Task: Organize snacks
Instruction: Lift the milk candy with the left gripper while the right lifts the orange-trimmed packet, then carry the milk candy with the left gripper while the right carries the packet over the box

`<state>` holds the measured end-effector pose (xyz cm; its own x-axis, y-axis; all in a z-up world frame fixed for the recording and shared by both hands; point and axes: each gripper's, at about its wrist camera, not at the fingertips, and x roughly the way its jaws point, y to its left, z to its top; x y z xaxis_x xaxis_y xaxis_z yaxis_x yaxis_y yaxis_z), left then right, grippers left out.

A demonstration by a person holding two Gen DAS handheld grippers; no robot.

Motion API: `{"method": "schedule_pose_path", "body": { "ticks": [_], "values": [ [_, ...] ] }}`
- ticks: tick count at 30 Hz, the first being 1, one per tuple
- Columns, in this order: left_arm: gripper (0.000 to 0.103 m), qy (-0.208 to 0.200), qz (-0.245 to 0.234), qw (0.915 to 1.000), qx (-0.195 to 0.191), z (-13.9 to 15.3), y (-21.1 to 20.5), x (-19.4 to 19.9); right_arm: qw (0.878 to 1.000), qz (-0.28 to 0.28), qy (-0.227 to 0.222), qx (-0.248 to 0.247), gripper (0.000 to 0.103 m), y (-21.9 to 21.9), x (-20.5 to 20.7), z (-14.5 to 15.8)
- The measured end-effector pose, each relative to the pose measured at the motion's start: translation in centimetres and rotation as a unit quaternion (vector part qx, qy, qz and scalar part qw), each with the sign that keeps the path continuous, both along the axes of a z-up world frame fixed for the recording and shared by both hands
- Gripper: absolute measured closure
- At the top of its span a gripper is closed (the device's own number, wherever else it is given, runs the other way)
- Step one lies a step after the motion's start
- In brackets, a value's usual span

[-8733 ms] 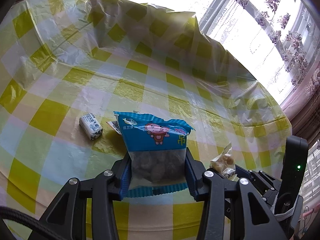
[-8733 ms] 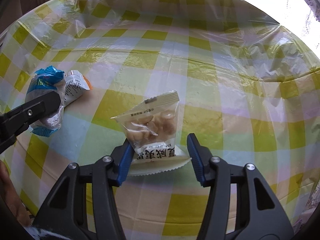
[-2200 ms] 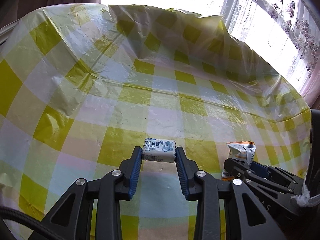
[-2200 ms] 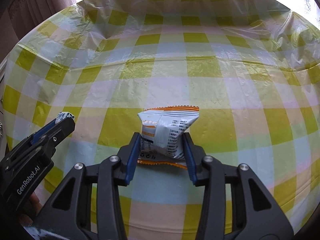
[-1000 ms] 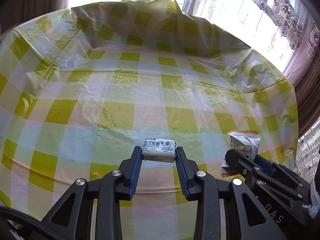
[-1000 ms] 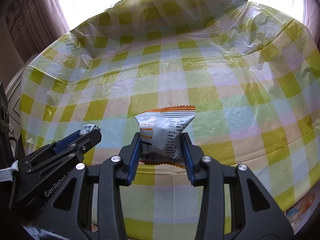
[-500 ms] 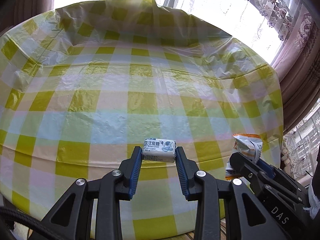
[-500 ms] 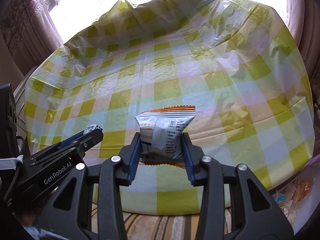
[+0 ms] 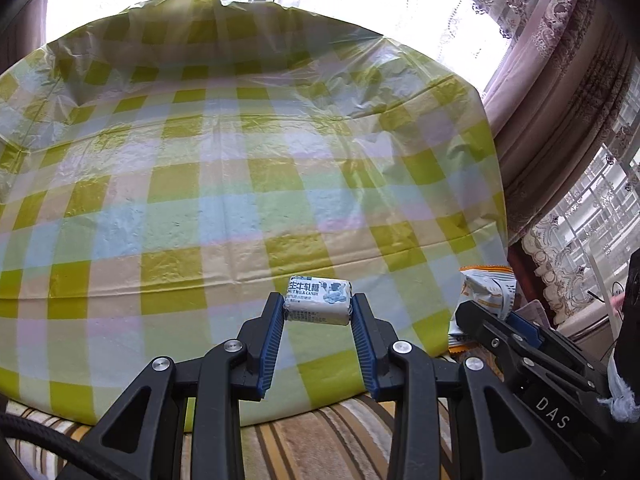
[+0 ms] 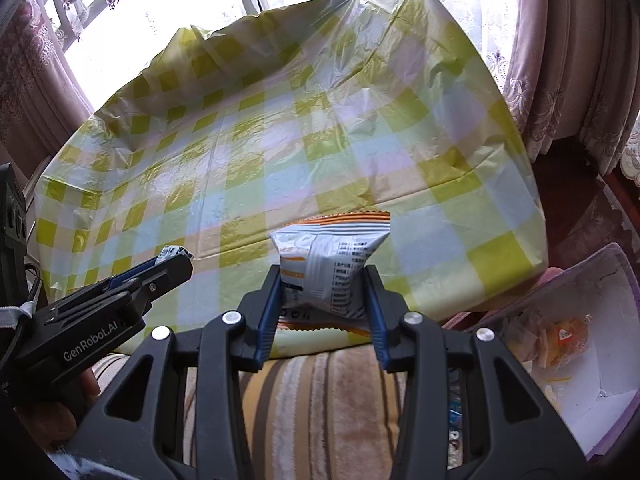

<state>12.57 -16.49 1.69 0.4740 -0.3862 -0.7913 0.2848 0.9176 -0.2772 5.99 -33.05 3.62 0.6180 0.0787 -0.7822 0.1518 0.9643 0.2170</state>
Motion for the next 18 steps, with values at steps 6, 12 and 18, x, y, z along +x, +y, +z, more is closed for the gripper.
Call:
{"method": "schedule_pose_path", "body": {
  "ticks": [6,12,18],
  "values": [
    [0.068,0.016,-0.045,0.9988,-0.013,0.1,-3.6,-2.0,0.999,-0.035,0.019,-0.02,0.06,-3.6,-2.8,-0.3],
    [0.068,0.03,-0.092,0.9948,-0.031,0.2,-7.0,-3.9,0.996,-0.071,0.037,-0.038,0.06,-6.7,-5.9,-0.7],
    [0.068,0.04,-0.151,0.9871,-0.033,0.1,-10.7,-5.9,0.99,-0.11,0.051,-0.069,0.06,-9.6,-8.8,-0.9]
  ]
}}
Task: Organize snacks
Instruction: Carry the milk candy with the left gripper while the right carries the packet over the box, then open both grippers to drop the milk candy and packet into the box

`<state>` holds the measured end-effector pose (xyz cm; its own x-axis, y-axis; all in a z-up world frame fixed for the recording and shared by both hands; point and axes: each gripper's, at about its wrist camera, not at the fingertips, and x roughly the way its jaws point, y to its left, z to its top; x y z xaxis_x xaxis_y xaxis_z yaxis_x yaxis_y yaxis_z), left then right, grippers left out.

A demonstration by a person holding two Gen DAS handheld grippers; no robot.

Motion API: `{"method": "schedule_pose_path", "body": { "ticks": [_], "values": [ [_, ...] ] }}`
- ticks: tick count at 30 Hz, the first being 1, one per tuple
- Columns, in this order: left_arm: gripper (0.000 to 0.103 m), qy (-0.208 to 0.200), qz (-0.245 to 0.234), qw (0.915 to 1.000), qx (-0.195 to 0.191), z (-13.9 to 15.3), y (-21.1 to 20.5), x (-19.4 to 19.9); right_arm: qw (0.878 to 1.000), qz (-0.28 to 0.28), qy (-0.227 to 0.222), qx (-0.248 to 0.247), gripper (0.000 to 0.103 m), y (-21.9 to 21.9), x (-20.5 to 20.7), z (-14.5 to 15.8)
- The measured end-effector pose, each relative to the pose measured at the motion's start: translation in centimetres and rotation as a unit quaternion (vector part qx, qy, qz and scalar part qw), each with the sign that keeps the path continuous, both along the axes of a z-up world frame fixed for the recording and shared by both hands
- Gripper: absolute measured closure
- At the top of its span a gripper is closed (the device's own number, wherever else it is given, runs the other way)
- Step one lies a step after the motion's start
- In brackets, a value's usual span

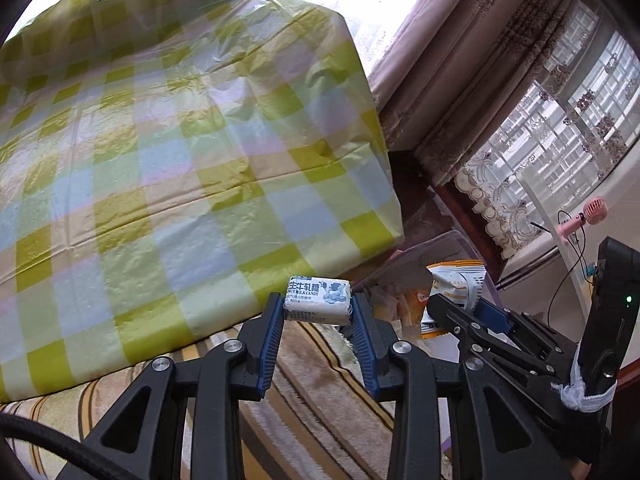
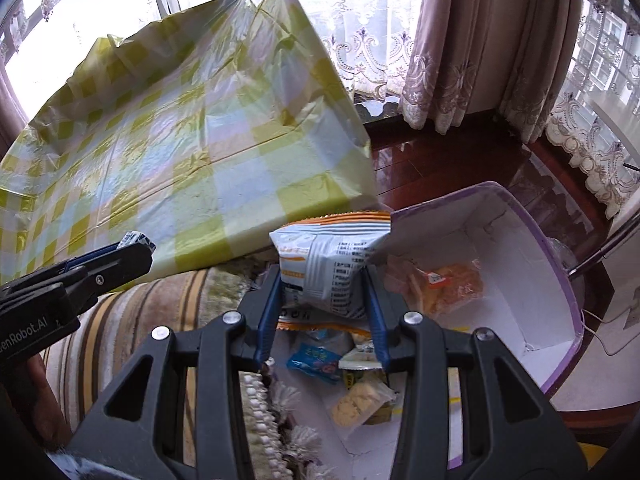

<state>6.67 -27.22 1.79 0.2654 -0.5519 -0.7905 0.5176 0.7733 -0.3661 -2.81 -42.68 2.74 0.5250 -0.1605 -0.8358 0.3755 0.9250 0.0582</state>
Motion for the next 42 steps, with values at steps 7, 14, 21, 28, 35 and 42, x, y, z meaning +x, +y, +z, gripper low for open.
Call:
{"method": "schedule_pose_path", "body": {
  "ticks": [7,14,21,28,35,42],
  "values": [
    [0.068,0.019,-0.071,0.9973,-0.009,-0.5,-4.1,-1.9,0.998,-0.054,0.007,-0.04,0.06,-3.8,-2.8,0.4],
    [0.068,0.036,-0.098,0.9944,-0.017,-1.3,-7.3,-2.9,0.994,-0.09,0.015,-0.063,0.06,-6.6,-4.0,0.6],
    [0.068,0.039,-0.113,0.9923,-0.033,-1.3,-8.6,-3.4,0.991,-0.107,0.014,-0.073,0.059,-7.8,-4.6,0.8],
    [0.059,0.05,-0.12,0.9906,-0.043,-1.5,-9.1,-3.3,0.99,-0.118,0.017,-0.079,0.043,-8.1,-4.5,0.8],
    [0.04,0.072,-0.112,0.9909,-0.021,-2.1,-8.2,-3.5,0.989,-0.121,0.022,-0.082,0.027,-7.8,-4.7,0.8],
    [0.039,0.106,-0.066,0.9921,0.009,-3.6,-5.9,-3.1,0.99,-0.113,0.034,-0.076,0.024,-6.8,-4.7,0.5]
  ]
}}
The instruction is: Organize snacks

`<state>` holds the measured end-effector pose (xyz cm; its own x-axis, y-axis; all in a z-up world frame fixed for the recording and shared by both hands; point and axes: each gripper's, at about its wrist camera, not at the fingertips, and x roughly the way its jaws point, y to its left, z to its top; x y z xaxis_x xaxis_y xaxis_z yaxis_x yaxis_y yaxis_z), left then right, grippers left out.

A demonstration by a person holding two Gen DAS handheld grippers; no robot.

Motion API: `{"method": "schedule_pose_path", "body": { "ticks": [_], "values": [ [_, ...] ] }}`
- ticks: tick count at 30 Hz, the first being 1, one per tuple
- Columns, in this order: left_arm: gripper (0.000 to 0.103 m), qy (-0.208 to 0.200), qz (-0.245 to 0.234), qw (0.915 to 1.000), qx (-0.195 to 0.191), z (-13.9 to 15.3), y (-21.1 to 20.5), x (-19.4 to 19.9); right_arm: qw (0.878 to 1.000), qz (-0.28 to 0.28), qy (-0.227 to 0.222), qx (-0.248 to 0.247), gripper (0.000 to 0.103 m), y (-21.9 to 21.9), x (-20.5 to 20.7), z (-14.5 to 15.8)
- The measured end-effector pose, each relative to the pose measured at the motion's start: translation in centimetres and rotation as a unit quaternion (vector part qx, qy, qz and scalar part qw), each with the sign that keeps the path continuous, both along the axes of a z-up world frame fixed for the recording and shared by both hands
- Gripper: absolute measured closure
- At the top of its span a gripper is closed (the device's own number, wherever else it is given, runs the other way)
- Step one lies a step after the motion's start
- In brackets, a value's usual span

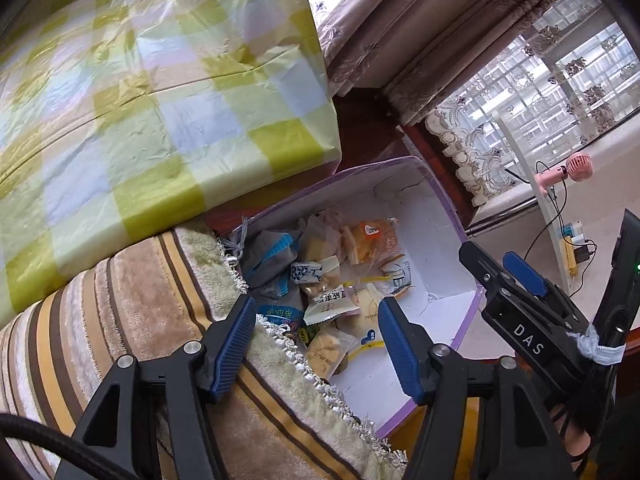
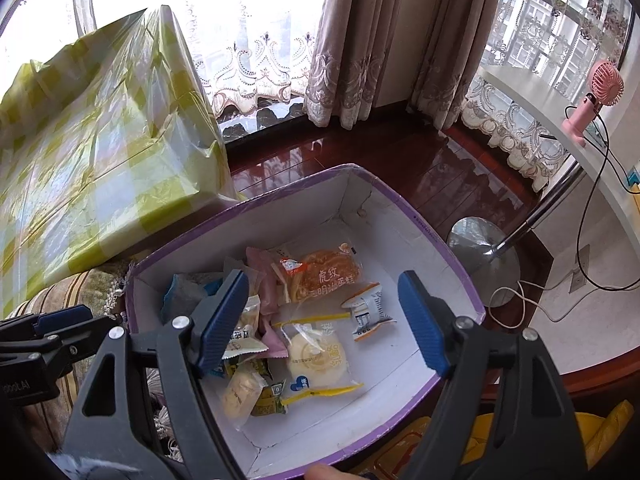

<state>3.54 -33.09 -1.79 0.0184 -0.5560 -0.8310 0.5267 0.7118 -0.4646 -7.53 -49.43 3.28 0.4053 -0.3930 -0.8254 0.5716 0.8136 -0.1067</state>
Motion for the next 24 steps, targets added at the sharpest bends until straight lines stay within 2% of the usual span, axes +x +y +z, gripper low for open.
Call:
{"method": "schedule_pose_path", "body": {
  "ticks": [6,14,19,24],
  "values": [
    [0.039,0.021,0.018,0.9995,-0.011,-0.51,0.74,0.44,1.0,0.002,0.004,-0.008,0.024,0.76,0.03,0.42],
    [0.037,0.015,0.011,0.9998,-0.008,-0.44,0.37,0.3,0.999,-0.008,0.031,-0.014,0.023,1.05,0.24,0.13],
    [0.031,0.005,-0.003,1.0,-0.006,-0.34,-0.12,-0.04,0.999,-0.028,0.009,-0.035,0.023,1.0,-0.23,0.45],
    [0.031,0.011,-0.002,0.9997,-0.02,-0.29,0.26,0.23,0.999,-0.032,0.007,0.003,0.023,0.2,-0.47,-0.08]
  ]
}}
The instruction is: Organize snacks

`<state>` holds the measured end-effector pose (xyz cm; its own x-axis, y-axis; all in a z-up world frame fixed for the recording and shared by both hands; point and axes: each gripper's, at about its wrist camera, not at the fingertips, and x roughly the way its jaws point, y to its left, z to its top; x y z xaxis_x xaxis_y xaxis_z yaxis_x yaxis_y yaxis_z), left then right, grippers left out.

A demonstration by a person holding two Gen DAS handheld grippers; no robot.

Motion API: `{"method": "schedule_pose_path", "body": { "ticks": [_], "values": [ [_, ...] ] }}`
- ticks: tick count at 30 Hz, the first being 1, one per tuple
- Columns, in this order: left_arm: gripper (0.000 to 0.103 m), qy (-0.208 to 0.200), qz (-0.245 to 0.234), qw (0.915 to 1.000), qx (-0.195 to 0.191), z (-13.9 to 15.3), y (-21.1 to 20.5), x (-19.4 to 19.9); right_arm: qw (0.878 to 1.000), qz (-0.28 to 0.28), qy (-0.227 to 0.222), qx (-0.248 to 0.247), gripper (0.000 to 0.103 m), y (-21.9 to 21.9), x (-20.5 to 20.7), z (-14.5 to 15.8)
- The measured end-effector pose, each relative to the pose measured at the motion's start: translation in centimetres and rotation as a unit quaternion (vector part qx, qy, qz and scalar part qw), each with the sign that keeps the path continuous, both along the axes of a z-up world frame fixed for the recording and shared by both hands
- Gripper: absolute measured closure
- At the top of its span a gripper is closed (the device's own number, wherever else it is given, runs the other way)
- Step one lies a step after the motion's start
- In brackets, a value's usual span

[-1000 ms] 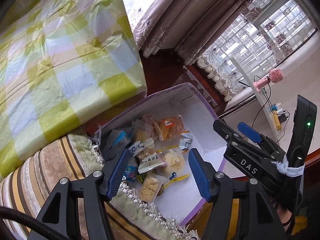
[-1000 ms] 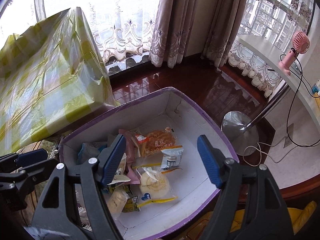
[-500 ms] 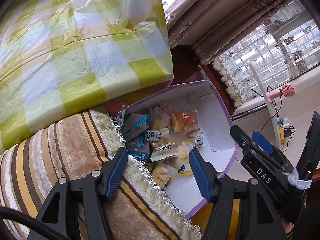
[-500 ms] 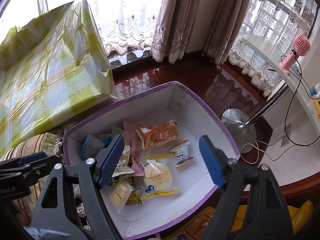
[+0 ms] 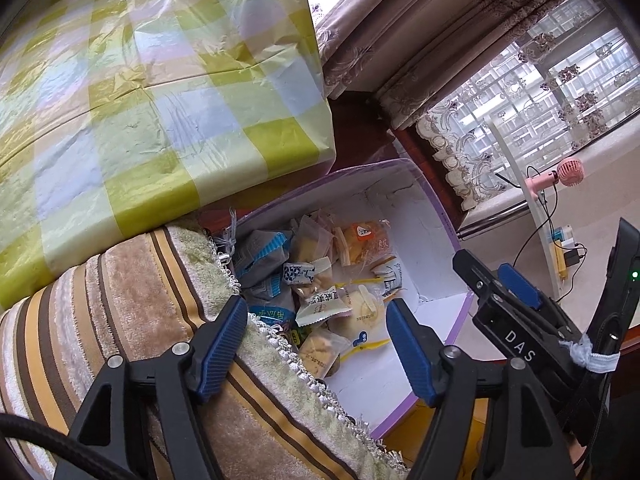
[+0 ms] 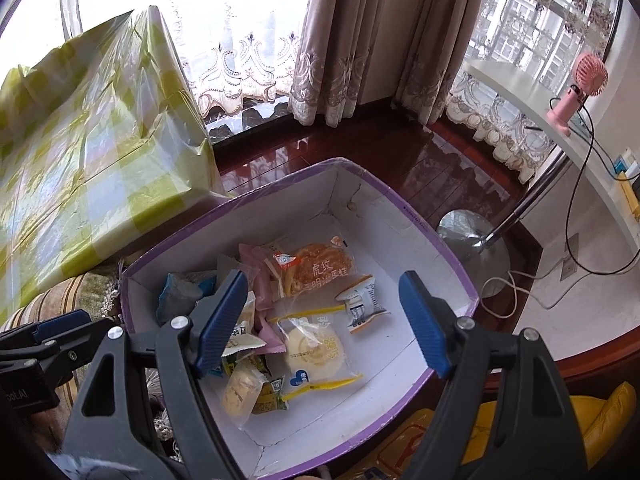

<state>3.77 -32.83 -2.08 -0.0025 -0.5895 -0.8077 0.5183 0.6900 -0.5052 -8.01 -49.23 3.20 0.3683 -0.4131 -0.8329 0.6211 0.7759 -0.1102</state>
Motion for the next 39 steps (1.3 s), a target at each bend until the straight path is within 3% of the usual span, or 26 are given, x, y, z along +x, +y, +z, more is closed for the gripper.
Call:
{"method": "schedule_pose_path", "body": {
  "ticks": [7,39],
  "values": [
    [0.031,-0.006,-0.008,0.9999,0.008,0.03,-0.25,-0.1,1.0,0.012,0.006,0.022,0.023,0.46,0.05,-0.6],
    [0.025,0.004,-0.02,0.9998,0.005,-0.14,-0.66,0.01,0.999,0.014,0.019,0.032,0.023,0.77,-0.05,-1.09]
  ]
}}
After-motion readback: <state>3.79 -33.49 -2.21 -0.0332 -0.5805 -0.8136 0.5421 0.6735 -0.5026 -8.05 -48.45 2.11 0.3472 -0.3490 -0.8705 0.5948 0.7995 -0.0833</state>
